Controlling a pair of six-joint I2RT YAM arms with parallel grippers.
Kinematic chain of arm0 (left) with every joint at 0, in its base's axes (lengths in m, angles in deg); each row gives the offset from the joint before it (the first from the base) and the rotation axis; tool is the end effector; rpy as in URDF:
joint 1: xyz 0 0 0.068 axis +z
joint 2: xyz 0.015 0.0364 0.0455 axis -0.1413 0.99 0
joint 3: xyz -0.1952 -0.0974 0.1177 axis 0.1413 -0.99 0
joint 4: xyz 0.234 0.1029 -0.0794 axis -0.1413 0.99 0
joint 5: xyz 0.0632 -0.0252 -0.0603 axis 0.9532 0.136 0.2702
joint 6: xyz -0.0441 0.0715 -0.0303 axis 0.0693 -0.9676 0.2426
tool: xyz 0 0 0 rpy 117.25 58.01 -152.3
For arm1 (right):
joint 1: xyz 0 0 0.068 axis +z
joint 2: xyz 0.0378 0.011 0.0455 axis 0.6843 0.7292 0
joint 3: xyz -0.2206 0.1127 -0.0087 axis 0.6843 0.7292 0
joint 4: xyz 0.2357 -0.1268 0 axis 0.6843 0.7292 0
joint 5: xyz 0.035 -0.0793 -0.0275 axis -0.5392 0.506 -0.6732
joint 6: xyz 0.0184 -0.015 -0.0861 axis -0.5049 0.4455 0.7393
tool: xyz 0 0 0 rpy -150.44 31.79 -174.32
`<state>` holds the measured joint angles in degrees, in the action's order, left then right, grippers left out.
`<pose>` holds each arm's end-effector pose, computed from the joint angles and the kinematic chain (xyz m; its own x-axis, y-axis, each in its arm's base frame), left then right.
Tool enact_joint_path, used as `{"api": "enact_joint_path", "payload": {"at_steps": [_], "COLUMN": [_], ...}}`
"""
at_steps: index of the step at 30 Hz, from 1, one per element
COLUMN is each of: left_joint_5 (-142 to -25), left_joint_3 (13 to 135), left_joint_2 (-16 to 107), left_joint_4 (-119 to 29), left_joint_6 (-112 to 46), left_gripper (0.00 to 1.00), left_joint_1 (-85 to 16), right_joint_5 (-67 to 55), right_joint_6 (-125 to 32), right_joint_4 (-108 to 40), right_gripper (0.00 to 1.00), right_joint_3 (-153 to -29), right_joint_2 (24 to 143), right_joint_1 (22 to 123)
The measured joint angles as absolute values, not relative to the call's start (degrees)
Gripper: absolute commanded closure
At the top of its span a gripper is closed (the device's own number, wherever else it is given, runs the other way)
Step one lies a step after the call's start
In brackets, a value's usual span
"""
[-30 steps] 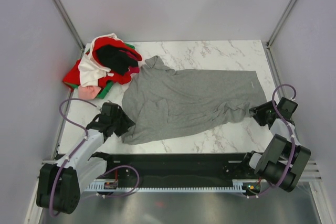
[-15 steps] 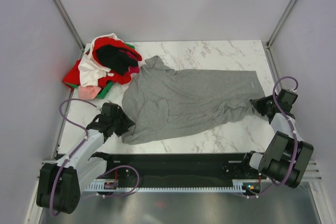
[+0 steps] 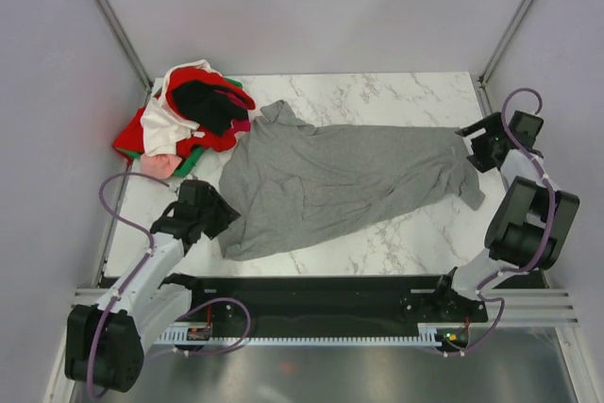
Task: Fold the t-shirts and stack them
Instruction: Fold the tshirt
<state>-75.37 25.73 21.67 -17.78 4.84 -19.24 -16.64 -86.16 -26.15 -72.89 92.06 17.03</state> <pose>0.2118 -0.0416 0.1157 -0.6508 -0.6485 -0.3948 -0.4683 0.7522 -0.4635 0.3499 -0.1446 0.1690 -0.2513 0.8907 -0.3788 0.5695 0.4525 0.6863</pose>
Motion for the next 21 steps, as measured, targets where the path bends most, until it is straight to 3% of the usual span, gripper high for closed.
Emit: {"api": "enact_joint_path", "payload": {"at_steps": [1, 3, 8, 9, 14, 21], "left_joint_5": [-75.4, -75.4, -75.4, -75.4, -75.8, -75.8], "left_joint_3": [26.1, 26.9, 27.3, 27.3, 25.6, 21.9], "left_joint_2": [21.6, 21.6, 19.6, 18.9, 15.8, 17.5], "left_joint_4": [-17.6, -17.1, -14.5, -14.0, -12.8, -11.9], "left_joint_6": [4.8, 4.8, 4.4, 4.4, 6.0, 9.2], "left_gripper": [0.44, 0.44, 0.41, 0.4, 0.37, 0.35], "left_joint_1": [-19.2, -19.2, -19.2, -19.2, -19.2, -19.5], "right_joint_5": [-15.7, -13.0, -7.2, -6.6, -5.3, -8.8], "right_joint_6": [-85.1, -83.1, -80.3, -80.2, -80.1, -79.5], "right_joint_4": [-25.3, -22.9, -18.6, -18.2, -20.5, -23.0], "right_gripper": [0.02, 0.02, 0.15, 0.24, 0.29, 0.32], "right_joint_3": [-74.9, -75.8, -68.3, -66.1, -56.7, -49.7], "right_joint_2": [94.6, 96.3, 86.2, 82.7, 72.2, 80.2], "right_joint_1": [17.4, 17.9, 12.3, 10.0, 5.2, 7.9]}}
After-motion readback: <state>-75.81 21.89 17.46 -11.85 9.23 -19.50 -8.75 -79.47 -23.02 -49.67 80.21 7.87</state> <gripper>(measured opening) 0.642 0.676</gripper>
